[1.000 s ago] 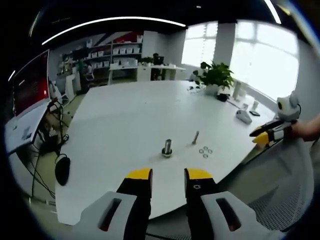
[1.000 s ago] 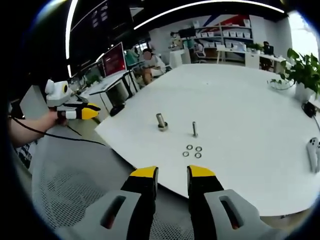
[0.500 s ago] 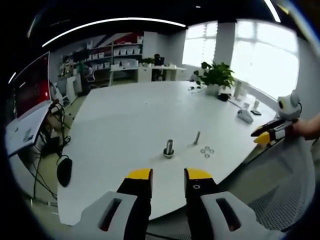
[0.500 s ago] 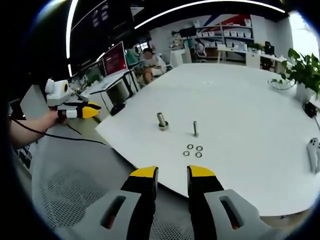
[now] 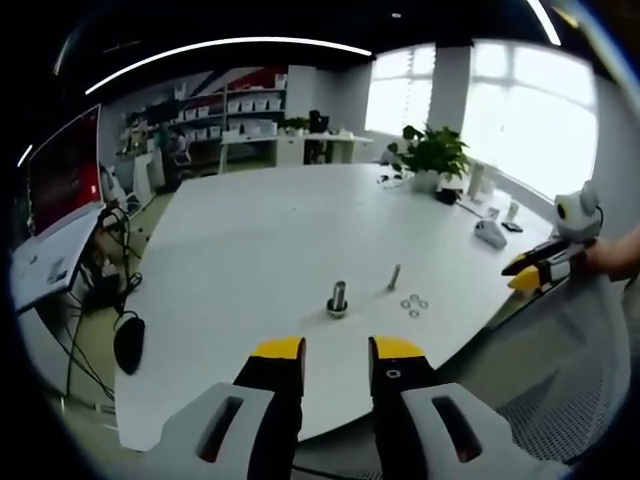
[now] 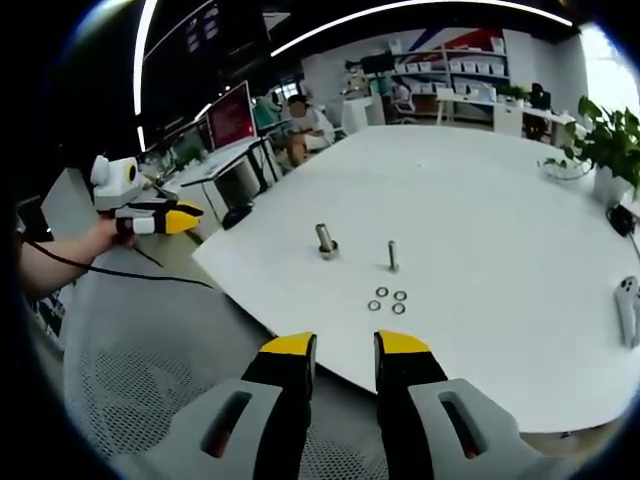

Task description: Place the washer onto the threaded stud by aligning its center hole with the stud, sliding it down to the base, and recovering from edge contact or off-axis alignment until the washer reaches the visible bottom stop.

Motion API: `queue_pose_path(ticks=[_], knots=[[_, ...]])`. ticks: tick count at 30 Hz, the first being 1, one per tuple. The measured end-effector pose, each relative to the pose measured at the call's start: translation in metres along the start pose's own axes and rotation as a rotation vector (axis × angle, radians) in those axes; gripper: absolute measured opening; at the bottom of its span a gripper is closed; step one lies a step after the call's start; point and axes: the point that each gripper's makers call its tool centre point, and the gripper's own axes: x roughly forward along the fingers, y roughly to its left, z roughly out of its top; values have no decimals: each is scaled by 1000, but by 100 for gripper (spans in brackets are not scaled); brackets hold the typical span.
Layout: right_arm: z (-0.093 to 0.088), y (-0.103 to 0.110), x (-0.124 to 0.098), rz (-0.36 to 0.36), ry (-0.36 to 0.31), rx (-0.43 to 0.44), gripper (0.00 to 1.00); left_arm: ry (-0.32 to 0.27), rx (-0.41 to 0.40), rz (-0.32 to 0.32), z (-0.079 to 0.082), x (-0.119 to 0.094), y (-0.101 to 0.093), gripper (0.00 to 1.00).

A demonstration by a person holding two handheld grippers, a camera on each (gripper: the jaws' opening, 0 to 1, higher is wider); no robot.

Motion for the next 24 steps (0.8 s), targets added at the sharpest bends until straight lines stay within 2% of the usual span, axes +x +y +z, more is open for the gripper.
queue_pose_path(ticks=[7, 16, 18, 19, 20, 24], knots=[[-2, 1, 0, 8, 9, 0, 25, 22, 17, -11, -5, 2, -3, 24], [-7, 5, 2, 29, 43, -4, 26, 17, 13, -17, -5, 2, -3, 24], [-4, 6, 1, 38, 27, -3, 26, 20, 12, -17, -6, 2, -2, 24], [6, 7, -1, 40, -29, 30, 26, 20, 11, -17, -6, 2, -2, 24], [8, 7, -3, 44, -36, 47, 26, 19, 8, -18, -6, 2, -2, 24], [-2, 8, 3, 57, 43, 15, 27, 17, 4, -25, -5, 3, -2, 24]])
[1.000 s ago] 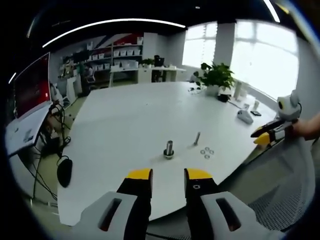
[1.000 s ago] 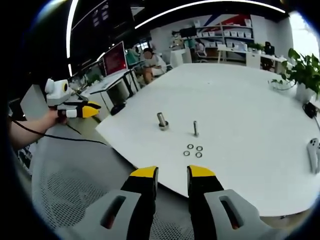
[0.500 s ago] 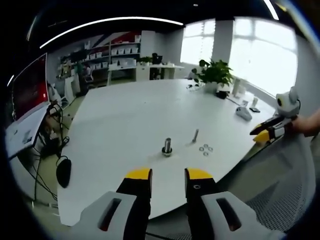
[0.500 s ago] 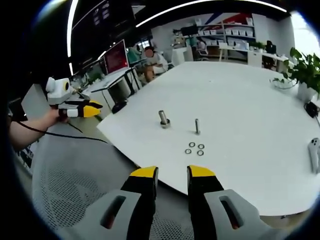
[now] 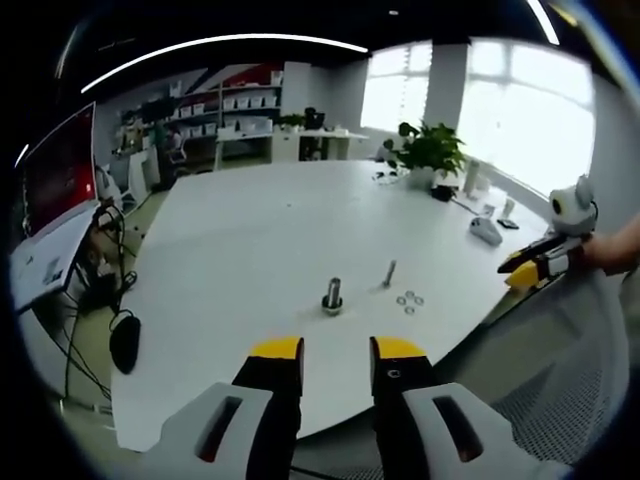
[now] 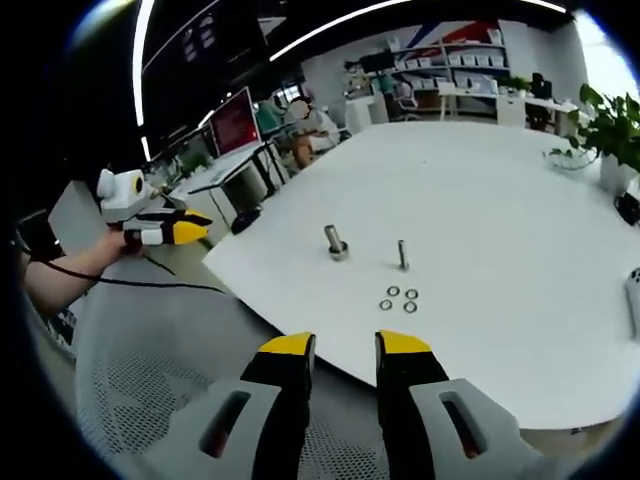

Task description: Place the washer onto the threaded stud by aligning its center hole with the stud, sliding it down to the base, and recovering from edge contact or off-axis alignment until the washer reaches the visible bottom stop.

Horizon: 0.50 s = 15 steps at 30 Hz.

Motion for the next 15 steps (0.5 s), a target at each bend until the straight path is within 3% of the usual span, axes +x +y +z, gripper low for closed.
queue_pose_path(ticks=[5, 9, 15], knots=[[1, -1, -2, 7, 3, -5, 27, 25, 0, 1, -5, 2, 0, 25], [15, -13, -8, -3, -80, 85, 28, 46, -19, -3, -9, 3, 1, 25], [10, -23, -6, -5, -47, 85, 28, 61, -18, -6, -12, 2, -1, 25]])
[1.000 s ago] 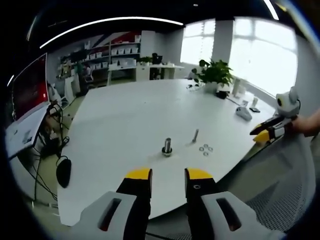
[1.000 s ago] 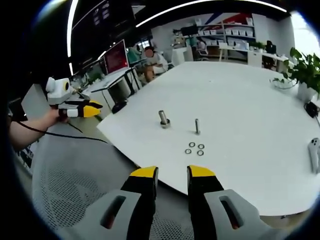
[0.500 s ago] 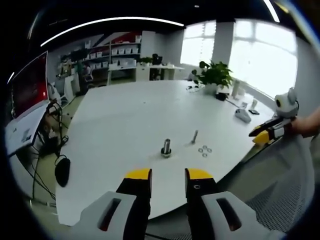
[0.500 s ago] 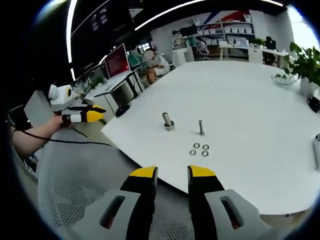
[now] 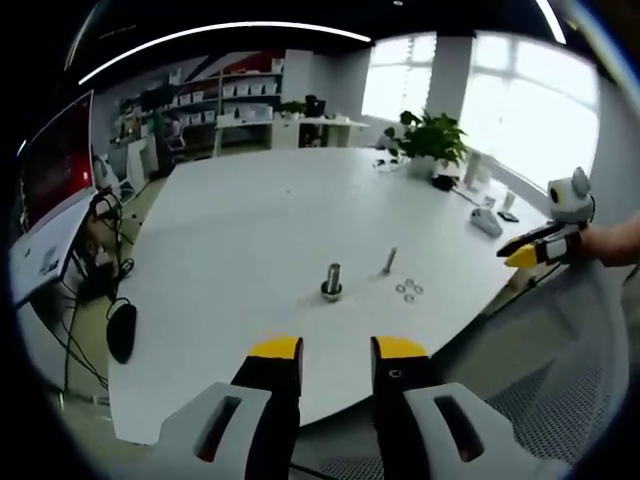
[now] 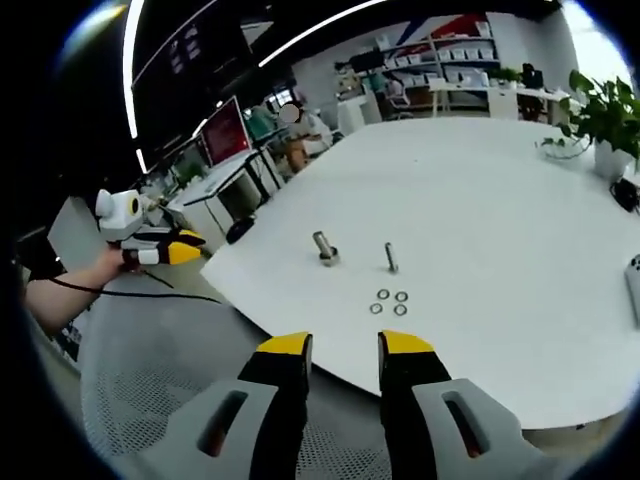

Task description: Place the washer onto the threaded stud by aligning its center hole with the stud, sliding it down to the base, and recovering from edge contact or off-axis alignment until the washer reaches the visible bottom stop.

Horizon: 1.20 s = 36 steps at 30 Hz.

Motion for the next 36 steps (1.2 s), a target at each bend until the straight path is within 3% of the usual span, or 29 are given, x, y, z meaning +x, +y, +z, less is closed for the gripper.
queue_pose_path(ticks=[10, 15, 18, 26, 36], knots=[[4, 3, -6, 0, -28, -22, 29, 21, -3, -14, -3, 1, -4, 25], [5, 11, -3, 36, -57, 28, 30, 37, -7, -23, -6, 2, -5, 25], [0, 13, 1, 38, -39, -6, 30, 41, -5, -23, -7, 2, -5, 25], [-4, 13, 4, 67, -23, 52, 30, 42, 7, -25, -7, 2, -6, 25], [-8, 17, 6, 70, 14, -12, 31, 58, 19, -28, -11, 4, -3, 26]])
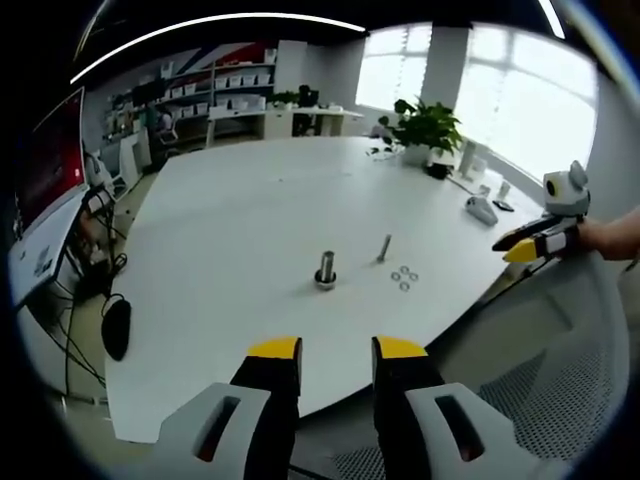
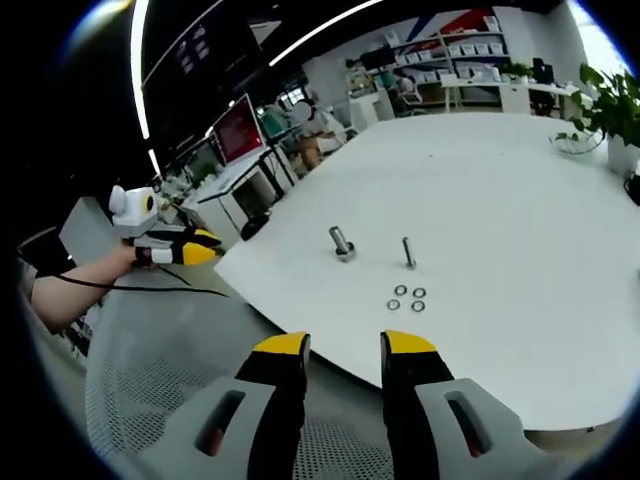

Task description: Place the washer onto the threaded stud by aligning its center hole with the stud, sliding it down to the base, and recovering from edge contact or off-axis alignment until the washer reaches the visible bottom stop.

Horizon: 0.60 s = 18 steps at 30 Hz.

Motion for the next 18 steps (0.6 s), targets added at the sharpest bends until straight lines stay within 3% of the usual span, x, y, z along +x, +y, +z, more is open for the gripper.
queue_pose_path(ticks=[12, 18], knots=[[-3, 4, 5, 44, 49, -55, 33, 22, 14, -20, -5, 3, -3, 28], [7, -14, 16, 33, 60, -137, 33, 46, 25, -35, -9, 4, -6, 28]])
